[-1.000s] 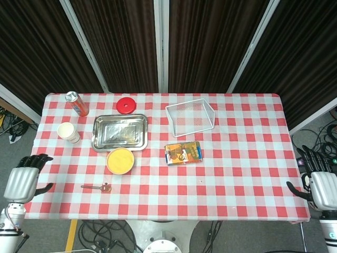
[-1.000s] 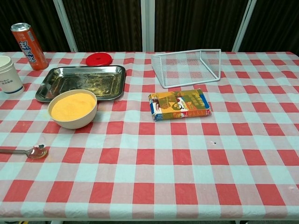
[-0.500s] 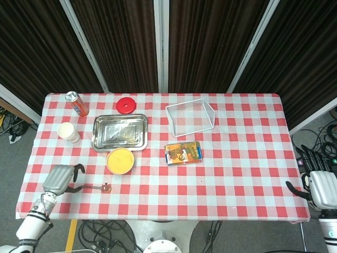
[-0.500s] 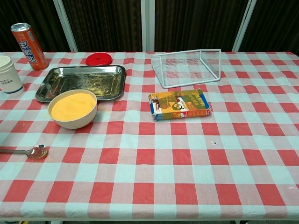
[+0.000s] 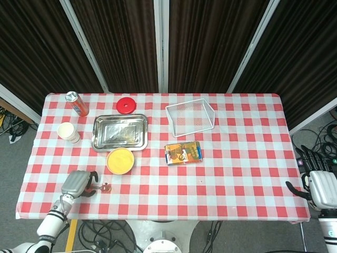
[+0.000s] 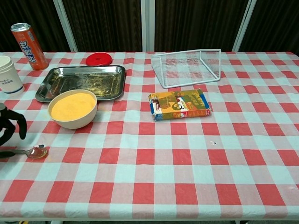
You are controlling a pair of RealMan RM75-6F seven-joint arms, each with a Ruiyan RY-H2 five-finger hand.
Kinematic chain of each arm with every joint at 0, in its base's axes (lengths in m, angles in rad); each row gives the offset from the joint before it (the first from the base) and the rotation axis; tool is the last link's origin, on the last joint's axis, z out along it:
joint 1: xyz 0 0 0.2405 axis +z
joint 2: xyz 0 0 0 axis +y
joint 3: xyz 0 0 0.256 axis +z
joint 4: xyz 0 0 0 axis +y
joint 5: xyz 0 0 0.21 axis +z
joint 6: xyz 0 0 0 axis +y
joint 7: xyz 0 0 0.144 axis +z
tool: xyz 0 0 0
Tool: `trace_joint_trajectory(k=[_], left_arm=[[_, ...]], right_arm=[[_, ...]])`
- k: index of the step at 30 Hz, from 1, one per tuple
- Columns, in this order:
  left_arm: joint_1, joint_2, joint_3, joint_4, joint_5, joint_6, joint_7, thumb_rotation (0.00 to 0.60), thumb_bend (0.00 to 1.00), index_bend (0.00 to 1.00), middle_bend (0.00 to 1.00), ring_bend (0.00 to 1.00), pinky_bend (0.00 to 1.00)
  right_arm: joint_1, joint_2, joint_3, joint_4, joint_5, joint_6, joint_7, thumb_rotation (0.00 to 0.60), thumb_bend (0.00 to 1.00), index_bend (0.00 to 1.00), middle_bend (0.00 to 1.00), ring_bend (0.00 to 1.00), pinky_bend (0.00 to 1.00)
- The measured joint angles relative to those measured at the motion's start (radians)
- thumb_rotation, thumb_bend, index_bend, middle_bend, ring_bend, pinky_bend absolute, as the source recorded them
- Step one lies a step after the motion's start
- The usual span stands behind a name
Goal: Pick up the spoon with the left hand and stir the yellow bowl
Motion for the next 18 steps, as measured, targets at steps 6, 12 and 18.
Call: trace_joint_trajectory(k=[6, 12, 18], left_arm=[[0.005, -0.022, 0.012, 0.023, -0.032, 0.008, 0.021, 0.6, 0.29, 0.57, 0.84, 0.84, 0.91], [0.003, -0.03, 0.013, 0.037, -0.054, -0.002, 0.006, 0.6, 0.34, 0.57, 0.85, 0.85, 0.91], [-0.003, -0.033, 0.012, 0.043, -0.068, -0.011, -0.002, 0.6, 0.35, 0.57, 0.85, 0.85, 0.91]], right_arm=[[0.002, -0.002, -0.001, 0.004, 0.0, -0.005, 0.004, 0.6, 0.16, 0.0, 0.0, 0.0, 0.0], [0.003, -0.002, 0.0, 0.005, 0.001, -0.005, 0.004, 0.6, 0.16, 0.0, 0.0, 0.0, 0.0], [0.003, -0.002, 0.0, 0.002, 0.004, -0.008, 0.002, 0.6, 0.16, 0.0, 0.0, 0.0, 0.0]])
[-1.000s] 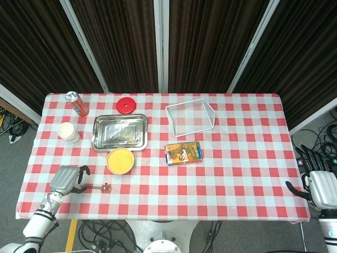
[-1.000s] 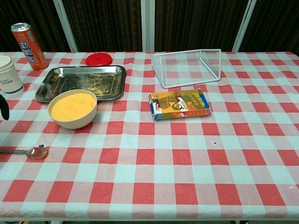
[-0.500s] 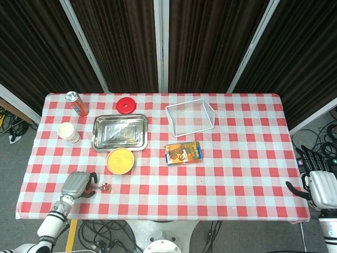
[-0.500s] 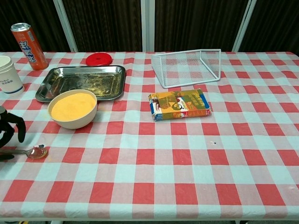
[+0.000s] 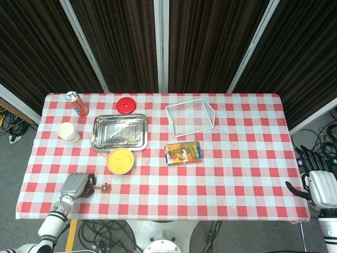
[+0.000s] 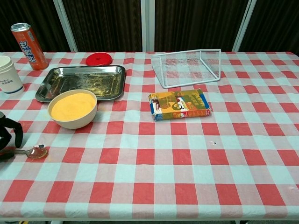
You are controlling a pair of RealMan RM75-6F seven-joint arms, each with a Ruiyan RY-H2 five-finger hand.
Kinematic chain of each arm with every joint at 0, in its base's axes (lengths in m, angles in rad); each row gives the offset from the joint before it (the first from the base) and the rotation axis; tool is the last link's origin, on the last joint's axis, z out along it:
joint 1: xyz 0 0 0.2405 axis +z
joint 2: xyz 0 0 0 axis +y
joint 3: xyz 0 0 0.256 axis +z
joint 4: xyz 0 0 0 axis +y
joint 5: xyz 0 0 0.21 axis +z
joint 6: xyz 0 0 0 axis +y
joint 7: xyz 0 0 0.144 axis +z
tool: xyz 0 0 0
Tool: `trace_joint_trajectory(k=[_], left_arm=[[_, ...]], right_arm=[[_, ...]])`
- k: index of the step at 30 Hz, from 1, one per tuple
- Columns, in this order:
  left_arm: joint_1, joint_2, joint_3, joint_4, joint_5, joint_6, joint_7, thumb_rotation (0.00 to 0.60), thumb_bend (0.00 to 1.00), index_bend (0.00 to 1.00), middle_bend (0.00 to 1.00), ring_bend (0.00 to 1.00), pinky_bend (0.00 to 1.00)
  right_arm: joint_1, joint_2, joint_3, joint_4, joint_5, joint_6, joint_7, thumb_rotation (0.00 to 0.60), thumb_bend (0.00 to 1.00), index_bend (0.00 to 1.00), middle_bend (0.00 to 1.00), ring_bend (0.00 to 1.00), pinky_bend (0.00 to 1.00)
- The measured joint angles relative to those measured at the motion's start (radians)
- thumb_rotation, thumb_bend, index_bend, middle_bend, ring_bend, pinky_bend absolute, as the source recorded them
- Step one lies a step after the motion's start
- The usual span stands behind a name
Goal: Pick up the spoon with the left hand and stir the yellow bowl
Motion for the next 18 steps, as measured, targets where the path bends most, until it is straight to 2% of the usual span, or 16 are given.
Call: trace_joint_trajectory(k=[18], left_arm=[[-0.005, 0.002, 0.005, 0.011, 0.004, 0.014, -0.021, 0.6, 0.42, 0.64, 0.87, 0.86, 0.91]], right_arm=[[0.001, 0.002, 0.001, -0.005, 0.003, -0.002, -0.005, 0.6, 0.15, 0.0, 0.0, 0.0, 0.0]])
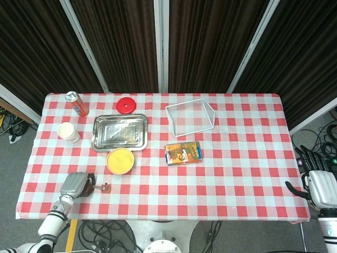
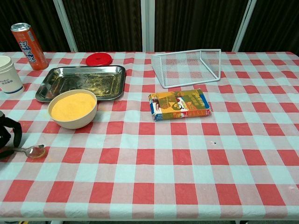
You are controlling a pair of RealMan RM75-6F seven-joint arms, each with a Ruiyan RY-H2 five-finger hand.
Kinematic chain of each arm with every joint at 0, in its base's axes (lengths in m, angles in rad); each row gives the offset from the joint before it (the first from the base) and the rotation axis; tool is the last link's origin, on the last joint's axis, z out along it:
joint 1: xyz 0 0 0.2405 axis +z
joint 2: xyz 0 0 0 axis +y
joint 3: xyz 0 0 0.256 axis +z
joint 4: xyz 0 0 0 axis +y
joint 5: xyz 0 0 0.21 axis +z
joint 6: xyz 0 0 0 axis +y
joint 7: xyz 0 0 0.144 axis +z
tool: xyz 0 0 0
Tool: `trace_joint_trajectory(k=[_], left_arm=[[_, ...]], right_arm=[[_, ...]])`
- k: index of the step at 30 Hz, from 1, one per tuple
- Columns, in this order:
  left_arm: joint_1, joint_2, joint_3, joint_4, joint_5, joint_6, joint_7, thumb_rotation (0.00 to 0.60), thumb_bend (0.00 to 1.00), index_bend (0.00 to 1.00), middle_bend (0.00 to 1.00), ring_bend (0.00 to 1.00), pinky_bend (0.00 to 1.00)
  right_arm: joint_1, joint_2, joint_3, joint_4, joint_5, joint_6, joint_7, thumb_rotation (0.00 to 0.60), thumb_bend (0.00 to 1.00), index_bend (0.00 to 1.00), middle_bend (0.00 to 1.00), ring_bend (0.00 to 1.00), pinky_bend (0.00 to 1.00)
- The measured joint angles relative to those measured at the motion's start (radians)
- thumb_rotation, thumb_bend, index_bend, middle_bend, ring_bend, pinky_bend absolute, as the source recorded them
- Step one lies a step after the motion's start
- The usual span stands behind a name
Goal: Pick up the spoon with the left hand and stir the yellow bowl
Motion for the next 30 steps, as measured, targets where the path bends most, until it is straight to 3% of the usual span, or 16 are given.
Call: trace_joint_trajectory(k=[9, 17, 25, 30], left_arm=[[-0.01, 0.088, -0.02, -0.057, 0.017, 0.047, 0.049, 0.6, 0.42, 0.64, 0.88, 0.86, 0.91], [-0.071, 0.199, -0.082, -0.133, 0.049, 0.09, 0.167, 0.6, 0.42, 0.65, 0.88, 0.86, 0.91], [-0.174, 0.201, -0.124, -0.15, 0.039, 0.048, 0.319, 0.6, 0.42, 0.65, 0.88, 0.86, 0.91], [-0.239, 0.16, -0.137, -0.149, -0.034, -0.011, 0.422, 0.6, 0.42, 0.65, 0.88, 0.86, 0.91]], right_arm=[[-0.004, 0.005, 0.001, 0.004, -0.008, 0.014, 0.005, 0.6, 0.15, 0.0, 0.0, 0.0, 0.0], [-0.004, 0.019, 0.009, 0.004, -0.02, 0.036, 0.005, 0.6, 0.15, 0.0, 0.0, 0.0, 0.0], [-0.005, 0.04, 0.013, -0.015, -0.038, 0.057, -0.006, 0.6, 0.15, 0.0, 0.0, 0.0, 0.0], [-0.011, 0.043, 0.011, -0.016, -0.037, 0.062, -0.003, 0.6, 0.15, 0.0, 0.0, 0.0, 0.0]])
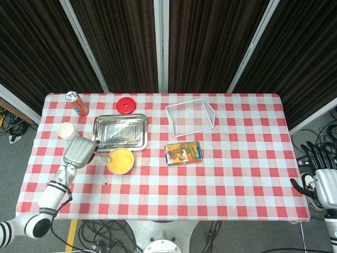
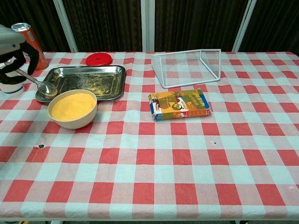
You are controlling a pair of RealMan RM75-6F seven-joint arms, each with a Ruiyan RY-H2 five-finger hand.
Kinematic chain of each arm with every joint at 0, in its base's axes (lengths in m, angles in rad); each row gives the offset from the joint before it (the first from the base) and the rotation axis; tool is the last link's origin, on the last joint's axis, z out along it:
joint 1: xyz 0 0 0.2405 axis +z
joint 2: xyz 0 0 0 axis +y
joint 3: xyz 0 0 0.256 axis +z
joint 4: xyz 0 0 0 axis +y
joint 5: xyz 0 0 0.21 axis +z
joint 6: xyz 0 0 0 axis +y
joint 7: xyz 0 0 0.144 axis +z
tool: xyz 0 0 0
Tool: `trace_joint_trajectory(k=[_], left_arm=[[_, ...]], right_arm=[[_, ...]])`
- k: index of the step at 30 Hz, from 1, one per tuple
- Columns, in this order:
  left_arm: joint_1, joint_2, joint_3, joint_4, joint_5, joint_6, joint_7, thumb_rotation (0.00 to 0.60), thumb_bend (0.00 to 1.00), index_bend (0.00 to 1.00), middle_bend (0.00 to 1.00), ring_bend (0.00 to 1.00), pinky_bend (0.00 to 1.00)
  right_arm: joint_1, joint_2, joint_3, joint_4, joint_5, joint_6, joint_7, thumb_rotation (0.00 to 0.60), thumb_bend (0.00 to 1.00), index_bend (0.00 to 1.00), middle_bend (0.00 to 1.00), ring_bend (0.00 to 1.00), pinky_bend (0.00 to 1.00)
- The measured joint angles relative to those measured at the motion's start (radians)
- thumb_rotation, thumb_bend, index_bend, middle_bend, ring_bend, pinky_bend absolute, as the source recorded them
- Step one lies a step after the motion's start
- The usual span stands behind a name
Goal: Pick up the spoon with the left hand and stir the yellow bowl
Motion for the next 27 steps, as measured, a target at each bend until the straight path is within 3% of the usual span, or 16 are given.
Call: trace_joint_trajectory(k=[5, 12, 27], left_arm=[[-0.066, -0.06, -0.009, 0.025, -0.105, -0.076, 0.006, 0.6, 0.42, 0.65, 0.88, 0.86, 0.91], [-0.111, -0.121, 0.002, 0.074, -0.191, -0.068, 0.069, 0.6, 0.42, 0.62, 0.87, 0.86, 0.91], [-0.155, -0.124, 0.046, 0.062, -0.288, -0.025, 0.134, 0.6, 0.42, 0.48, 0.86, 0.86, 0.91]], right_arm=[[-0.004, 0.0, -0.002, 0.005, 0.004, 0.001, 0.007, 0.6, 0.15, 0.0, 0.0, 0.0, 0.0], [-0.003, -0.005, -0.003, 0.011, 0.01, -0.008, 0.014, 0.6, 0.15, 0.0, 0.0, 0.0, 0.0], [0.002, -0.01, -0.001, 0.022, 0.019, -0.02, 0.022, 0.6, 0.15, 0.0, 0.0, 0.0, 0.0]])
